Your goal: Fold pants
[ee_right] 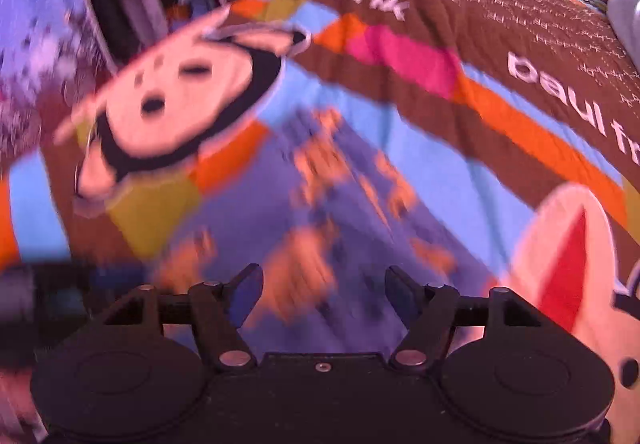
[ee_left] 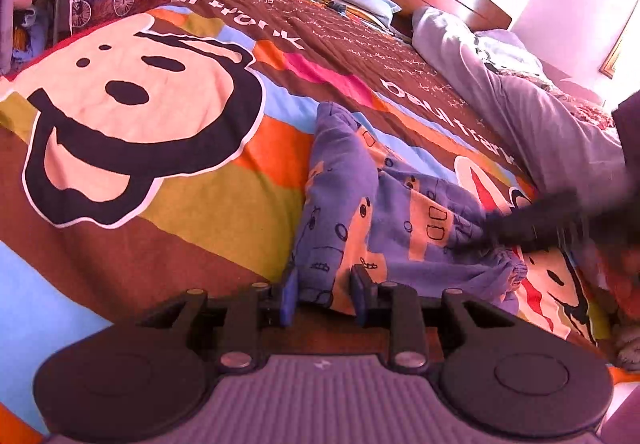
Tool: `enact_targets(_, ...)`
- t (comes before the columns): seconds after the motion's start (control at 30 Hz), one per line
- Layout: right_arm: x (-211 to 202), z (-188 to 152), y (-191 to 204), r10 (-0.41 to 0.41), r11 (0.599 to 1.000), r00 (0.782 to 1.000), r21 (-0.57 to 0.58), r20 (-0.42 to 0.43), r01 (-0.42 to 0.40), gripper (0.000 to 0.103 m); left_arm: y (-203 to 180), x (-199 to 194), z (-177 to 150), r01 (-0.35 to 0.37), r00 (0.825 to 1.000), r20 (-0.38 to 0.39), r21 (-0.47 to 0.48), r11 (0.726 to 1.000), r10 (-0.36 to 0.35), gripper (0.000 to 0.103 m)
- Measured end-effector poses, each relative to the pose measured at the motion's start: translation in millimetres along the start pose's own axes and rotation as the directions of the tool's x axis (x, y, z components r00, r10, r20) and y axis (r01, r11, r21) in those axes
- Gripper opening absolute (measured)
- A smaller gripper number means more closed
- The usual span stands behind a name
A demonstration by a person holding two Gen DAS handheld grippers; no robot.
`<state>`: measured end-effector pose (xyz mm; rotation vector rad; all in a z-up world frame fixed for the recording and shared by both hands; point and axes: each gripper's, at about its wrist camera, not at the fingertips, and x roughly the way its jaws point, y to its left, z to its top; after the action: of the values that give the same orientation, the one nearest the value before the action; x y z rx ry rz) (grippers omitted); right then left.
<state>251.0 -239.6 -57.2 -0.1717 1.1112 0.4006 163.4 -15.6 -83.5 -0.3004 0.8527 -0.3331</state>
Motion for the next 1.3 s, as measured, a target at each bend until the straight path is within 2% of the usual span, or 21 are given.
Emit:
enact_targets(0.1,6,-30,-9,-0.053,0.997,0.996,-0.053,-0.077,0.049,0.067,0,1,0,0.004,1.0,-0.002,-0.006,1.0,-0.004,0.035)
enact_targets(0.13,6,-38,-11,-0.068,0.996,0.995,-0.066,-0.069,0.064,0.075,0,2,0,0.005,1.0,-0.001,-0.007,1.0,-0.005,0.035)
enact_targets(0.2,8,-45,-18,-0.102,0.995,0.994,0.0,-0.046,0.102,0.088,1,1,0,0.009,1.0,0.003,-0.025,1.0,-0.009,0.037)
enact_targets(0.27,9,-48,-20,-0.107,0.991,0.994,0.077,-0.037,0.11,0.082,3,-4,-1,0.005,1.0,0.024,-0.06,0.998,-0.004,0.041)
enact_targets(0.33,-8,-47,-14,-0.133,0.99,0.989,0.053,0.057,0.13,0.082,2,-13,4,-0.009,0.998,0.06,-0.075,0.997,0.013,0.045)
enact_targets(0.43,-27,-42,-11,-0.236,0.972,0.951,0.062,0.202,0.228,0.091,-10,-21,19,-0.03,0.991,0.13,-0.015,0.999,0.032,0.052)
enact_targets(0.5,-29,-39,-17,-0.268,0.963,0.932,0.093,0.244,0.253,0.092,-23,-15,33,-0.058,0.987,0.155,0.044,0.997,0.051,0.058)
enact_targets(0.6,-13,-36,-27,-0.328,0.944,0.918,0.112,0.221,0.31,0.092,-38,14,57,-0.101,0.987,0.135,0.092,0.991,0.088,0.058)
enact_targets(0.67,5,-37,-35,-0.343,0.939,0.927,0.082,0.151,0.334,0.092,-35,37,66,-0.095,0.992,0.093,0.054,0.994,0.09,0.054)
enact_targets(0.7,14,-38,-39,-0.341,0.94,0.934,0.07,0.107,0.335,0.093,-30,54,68,-0.112,0.993,0.043,0.026,0.993,0.111,0.047)
enact_targets(0.73,19,-40,-43,-0.327,0.944,0.941,0.078,0.087,0.32,0.093,-25,67,68,-0.128,0.992,0.0,0.004,0.992,0.128,0.047)
enact_targets(0.77,16,-43,-50,-0.304,0.949,0.948,0.11,0.09,0.294,0.093,-17,73,64,-0.114,0.993,-0.016,-0.026,0.993,0.114,0.049)
enact_targets(0.83,10,-47,-64,-0.319,0.936,0.944,0.187,0.084,0.3,0.095,-7,66,58,-0.068,0.998,0.007,-0.065,0.996,0.069,0.05)
enact_targets(0.9,3,-52,-71,-0.33,0.926,0.938,0.231,0.106,0.299,0.096,-4,54,56,-0.056,0.998,0.016,-0.081,0.995,0.057,0.056)
enact_targets(1.0,-8,-60,-80,-0.259,0.92,0.954,0.338,0.149,0.197,0.095,-1,30,50,-0.05,0.998,0.027,-0.088,0.995,0.052,0.065)
enact_targets(1.07,-14,-59,-81,-0.247,0.914,0.954,0.367,0.168,0.172,0.095,1,14,35,-0.006,0.999,0.038,-0.081,0.997,0.009,0.07)
enact_targets(1.13,-22,-60,-77,-0.201,0.914,0.961,0.391,0.191,0.114,0.096,0,12,19,0.021,1.0,0.006,-0.072,0.997,-0.02,0.071)
enact_targets(1.17,-23,-60,-76,-0.154,0.915,0.969,0.399,0.193,0.066,0.097,-1,14,10,0.021,1.0,-0.015,-0.067,0.998,-0.022,0.067)
enact_targets(1.2,-21,-60,-74,-0.111,0.917,0.978,0.397,0.175,0.033,0.098,-2,13,3,0.01,1.0,-0.014,-0.054,0.998,-0.01,0.059)
enact_targets(1.23,-14,-60,-70,-0.083,0.926,0.988,0.376,0.133,0.027,0.099,-6,10,2,-0.005,1.0,-0.003,-0.029,1.0,0.005,0.057)
enact_targets(1.3,3,-61,-57,-0.077,0.954,0.997,0.293,0.021,0.067,0.1,-13,8,0,0.009,1.0,-0.013,0.013,1.0,-0.009,0.054)
